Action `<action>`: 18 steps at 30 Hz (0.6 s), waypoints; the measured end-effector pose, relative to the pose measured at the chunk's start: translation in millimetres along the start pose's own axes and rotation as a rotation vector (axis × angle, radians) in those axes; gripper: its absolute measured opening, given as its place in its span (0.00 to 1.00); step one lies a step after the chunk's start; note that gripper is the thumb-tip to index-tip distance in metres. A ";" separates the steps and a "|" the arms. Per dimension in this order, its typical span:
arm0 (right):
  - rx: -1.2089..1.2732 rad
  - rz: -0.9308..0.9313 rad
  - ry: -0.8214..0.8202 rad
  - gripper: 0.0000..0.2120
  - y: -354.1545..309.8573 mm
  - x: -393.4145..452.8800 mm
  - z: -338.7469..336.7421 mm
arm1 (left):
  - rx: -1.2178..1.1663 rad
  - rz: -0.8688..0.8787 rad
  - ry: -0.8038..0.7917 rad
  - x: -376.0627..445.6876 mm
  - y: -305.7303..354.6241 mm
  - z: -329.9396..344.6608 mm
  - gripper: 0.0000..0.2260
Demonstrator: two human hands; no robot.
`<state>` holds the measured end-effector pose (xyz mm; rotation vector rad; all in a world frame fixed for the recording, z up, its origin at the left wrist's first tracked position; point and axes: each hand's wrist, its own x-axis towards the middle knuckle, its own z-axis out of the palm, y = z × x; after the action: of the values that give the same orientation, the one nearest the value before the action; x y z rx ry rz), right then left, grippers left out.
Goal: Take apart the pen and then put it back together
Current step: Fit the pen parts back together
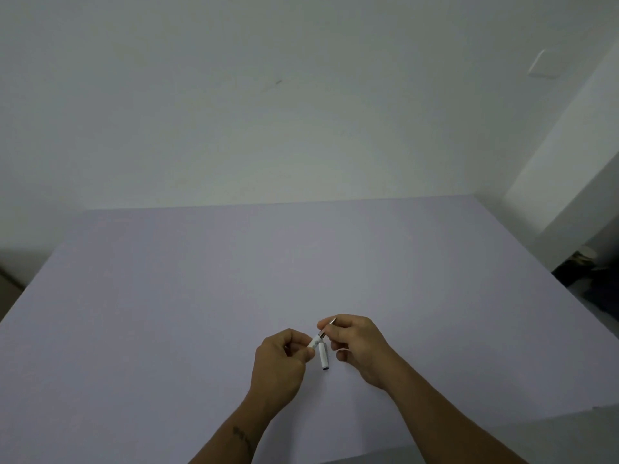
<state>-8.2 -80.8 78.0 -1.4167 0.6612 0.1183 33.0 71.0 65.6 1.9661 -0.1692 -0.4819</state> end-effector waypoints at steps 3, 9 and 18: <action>-0.072 -0.007 0.049 0.09 2.0 2.6 3.2 | -0.005 0.005 -0.010 -0.1 -0.2 -0.3 0.04; 0.002 -0.005 -0.002 0.05 1.1 0.0 1.5 | -0.009 0.000 -0.011 0.9 1.1 -2.9 0.04; -0.080 0.000 0.055 0.10 -0.6 6.9 4.2 | 0.013 0.018 -0.012 2.7 2.0 -4.0 0.05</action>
<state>-0.7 -79.0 75.1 -1.5011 0.7088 0.1073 37.2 72.6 68.1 1.9733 -0.1987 -0.4821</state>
